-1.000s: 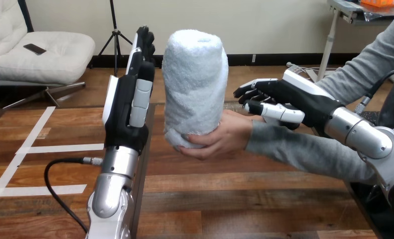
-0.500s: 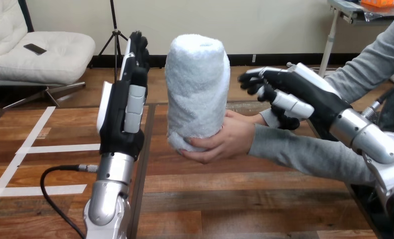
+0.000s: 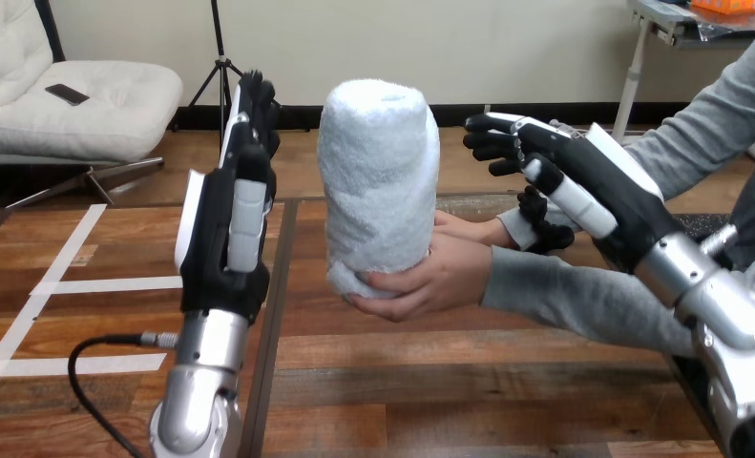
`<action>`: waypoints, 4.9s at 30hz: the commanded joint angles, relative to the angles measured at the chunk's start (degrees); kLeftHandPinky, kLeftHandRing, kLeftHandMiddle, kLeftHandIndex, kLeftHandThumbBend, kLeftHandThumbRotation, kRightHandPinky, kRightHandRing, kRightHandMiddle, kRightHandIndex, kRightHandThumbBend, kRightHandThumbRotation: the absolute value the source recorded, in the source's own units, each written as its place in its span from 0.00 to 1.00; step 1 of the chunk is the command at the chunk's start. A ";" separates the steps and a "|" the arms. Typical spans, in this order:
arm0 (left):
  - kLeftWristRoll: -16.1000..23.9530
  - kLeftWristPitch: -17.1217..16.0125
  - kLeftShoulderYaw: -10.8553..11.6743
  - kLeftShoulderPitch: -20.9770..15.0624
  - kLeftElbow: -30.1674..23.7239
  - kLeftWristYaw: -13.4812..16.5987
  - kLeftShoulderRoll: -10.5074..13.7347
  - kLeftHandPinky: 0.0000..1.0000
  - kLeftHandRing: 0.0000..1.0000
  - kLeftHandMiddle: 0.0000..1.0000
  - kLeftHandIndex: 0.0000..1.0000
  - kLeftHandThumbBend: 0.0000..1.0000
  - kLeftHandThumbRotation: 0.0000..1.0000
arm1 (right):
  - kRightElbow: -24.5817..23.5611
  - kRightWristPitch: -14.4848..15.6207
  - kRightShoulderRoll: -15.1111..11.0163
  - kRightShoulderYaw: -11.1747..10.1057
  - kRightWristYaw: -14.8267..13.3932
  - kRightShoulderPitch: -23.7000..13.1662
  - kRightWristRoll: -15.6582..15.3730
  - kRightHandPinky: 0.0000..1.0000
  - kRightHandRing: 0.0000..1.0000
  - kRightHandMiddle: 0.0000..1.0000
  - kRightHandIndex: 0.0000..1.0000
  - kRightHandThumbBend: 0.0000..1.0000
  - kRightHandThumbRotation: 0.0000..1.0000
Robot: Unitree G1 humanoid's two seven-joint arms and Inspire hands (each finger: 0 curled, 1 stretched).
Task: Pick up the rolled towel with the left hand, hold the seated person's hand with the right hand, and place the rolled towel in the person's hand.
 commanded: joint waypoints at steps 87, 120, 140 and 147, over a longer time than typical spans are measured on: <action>-4.57 -2.34 -5.83 27.68 -27.82 -7.86 1.14 0.85 0.91 0.92 0.90 0.86 1.00 | -58.43 19.45 18.56 -0.70 1.92 44.38 24.81 0.93 0.90 0.88 0.87 1.00 1.00; -4.90 -2.38 -6.41 26.46 -25.68 -8.46 1.11 0.91 0.94 0.93 0.91 0.89 1.00 | -58.52 19.71 19.01 -1.17 1.23 44.42 24.31 0.93 0.89 0.87 0.86 0.98 1.00; -10.82 -6.19 -6.18 24.89 -23.33 -13.79 1.29 1.00 0.99 0.96 0.93 0.92 0.92 | -58.17 19.31 18.92 -1.25 1.63 44.03 23.37 0.92 0.89 0.86 0.86 1.00 1.00; -11.13 -6.29 -6.23 24.95 -23.11 -14.19 1.30 0.99 0.98 0.96 0.93 0.92 0.92 | -58.17 19.56 18.84 -1.20 1.70 44.06 23.40 0.97 0.91 0.87 0.87 1.00 1.00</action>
